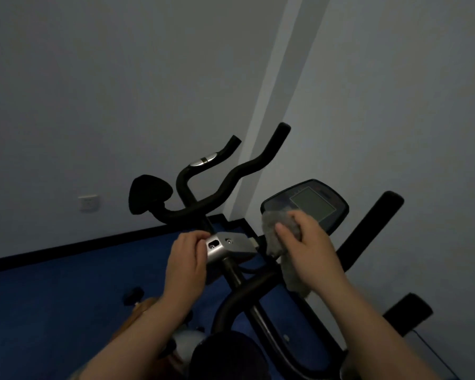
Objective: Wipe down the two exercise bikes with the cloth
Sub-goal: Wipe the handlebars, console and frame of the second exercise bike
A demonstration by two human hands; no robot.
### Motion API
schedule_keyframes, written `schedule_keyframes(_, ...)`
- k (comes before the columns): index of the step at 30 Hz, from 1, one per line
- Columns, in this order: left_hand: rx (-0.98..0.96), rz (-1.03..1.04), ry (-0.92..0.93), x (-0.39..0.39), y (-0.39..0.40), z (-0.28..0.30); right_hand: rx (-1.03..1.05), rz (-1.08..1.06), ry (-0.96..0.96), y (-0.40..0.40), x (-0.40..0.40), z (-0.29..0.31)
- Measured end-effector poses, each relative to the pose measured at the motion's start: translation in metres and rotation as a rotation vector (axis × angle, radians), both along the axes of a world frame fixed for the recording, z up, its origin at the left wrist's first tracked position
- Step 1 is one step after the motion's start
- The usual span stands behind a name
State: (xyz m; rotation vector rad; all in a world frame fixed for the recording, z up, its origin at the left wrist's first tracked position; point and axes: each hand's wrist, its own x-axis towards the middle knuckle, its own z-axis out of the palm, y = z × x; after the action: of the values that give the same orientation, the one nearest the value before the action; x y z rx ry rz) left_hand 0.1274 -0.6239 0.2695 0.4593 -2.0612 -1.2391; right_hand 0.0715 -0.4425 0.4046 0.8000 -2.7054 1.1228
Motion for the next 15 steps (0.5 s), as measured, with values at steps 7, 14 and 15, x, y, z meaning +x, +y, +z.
schedule_keyframes(7, -0.012, 0.032, -0.015, -0.002, 0.002, -0.003, 0.382, 0.155, -0.317, -0.088, -0.021, -0.047)
schedule_keyframes(14, -0.026, 0.016, -0.02, -0.001, 0.001, -0.003, 0.669, -0.162, -0.511, -0.092, -0.055, -0.048)
schedule_keyframes(15, -0.031, 0.014, -0.011, -0.001, 0.001, -0.004, 0.642, -0.103, -0.477, -0.094, -0.051, -0.05)
